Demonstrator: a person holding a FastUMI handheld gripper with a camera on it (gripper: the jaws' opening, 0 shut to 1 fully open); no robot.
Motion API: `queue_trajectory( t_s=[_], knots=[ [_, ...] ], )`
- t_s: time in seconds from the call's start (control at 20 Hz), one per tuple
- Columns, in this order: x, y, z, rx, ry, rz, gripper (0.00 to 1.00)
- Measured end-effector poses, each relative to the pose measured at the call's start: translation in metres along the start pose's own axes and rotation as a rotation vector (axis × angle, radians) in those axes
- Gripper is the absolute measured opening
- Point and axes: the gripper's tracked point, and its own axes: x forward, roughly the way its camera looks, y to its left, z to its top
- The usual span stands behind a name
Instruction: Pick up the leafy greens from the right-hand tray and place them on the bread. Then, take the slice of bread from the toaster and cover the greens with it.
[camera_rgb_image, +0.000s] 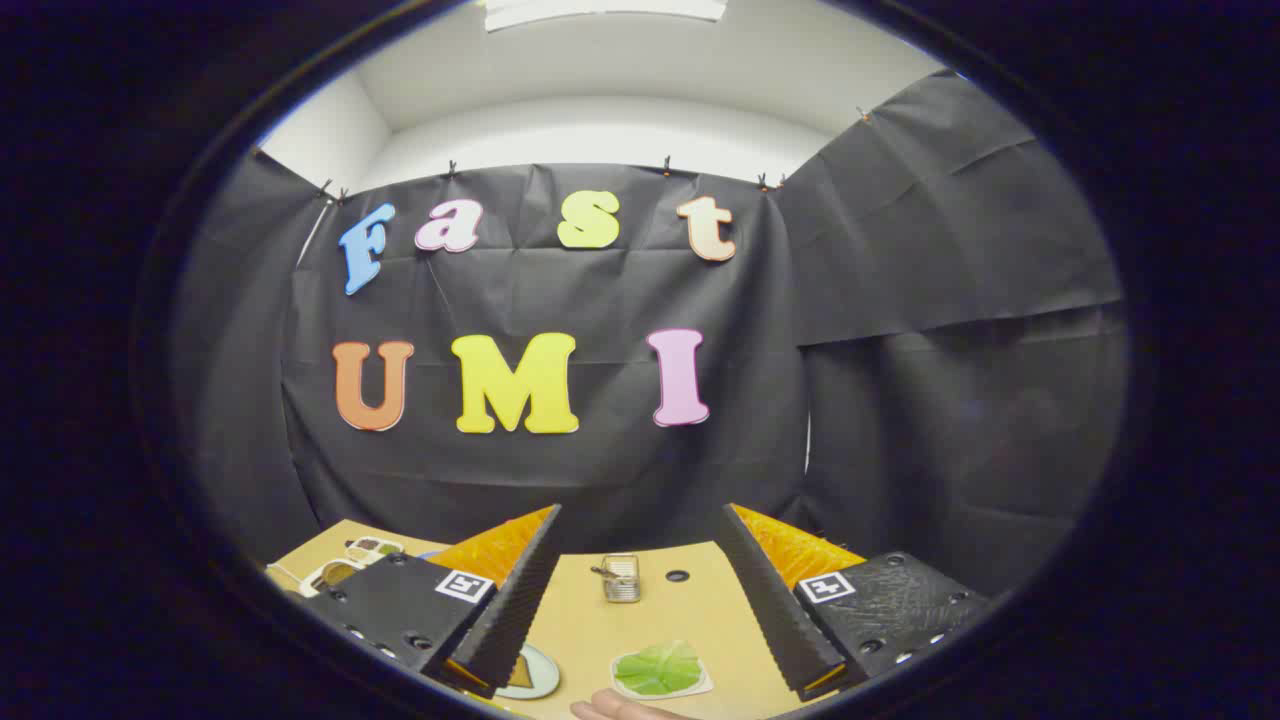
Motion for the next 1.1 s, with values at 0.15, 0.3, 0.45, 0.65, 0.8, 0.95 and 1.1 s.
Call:
queue_trajectory(
  t_s=[0.15,0.3,0.45,0.65,0.8,0.95,1.1],
  knots=[
    [0.013,-0.014,0.004,-0.015,0.003,-0.002,0.95],
    [0.030,-0.028,-0.004,-0.050,0.031,0.006,0.95],
    [0.047,-0.040,-0.018,-0.084,0.068,0.024,0.95],
    [0.069,-0.048,-0.052,-0.087,0.129,0.059,0.95],
    [0.092,-0.053,-0.091,-0.085,0.195,0.090,0.95],
    [0.118,-0.053,-0.145,-0.103,0.301,0.135,0.95],
    [0.149,-0.059,-0.212,-0.150,0.421,0.154,0.96]
  ],
)
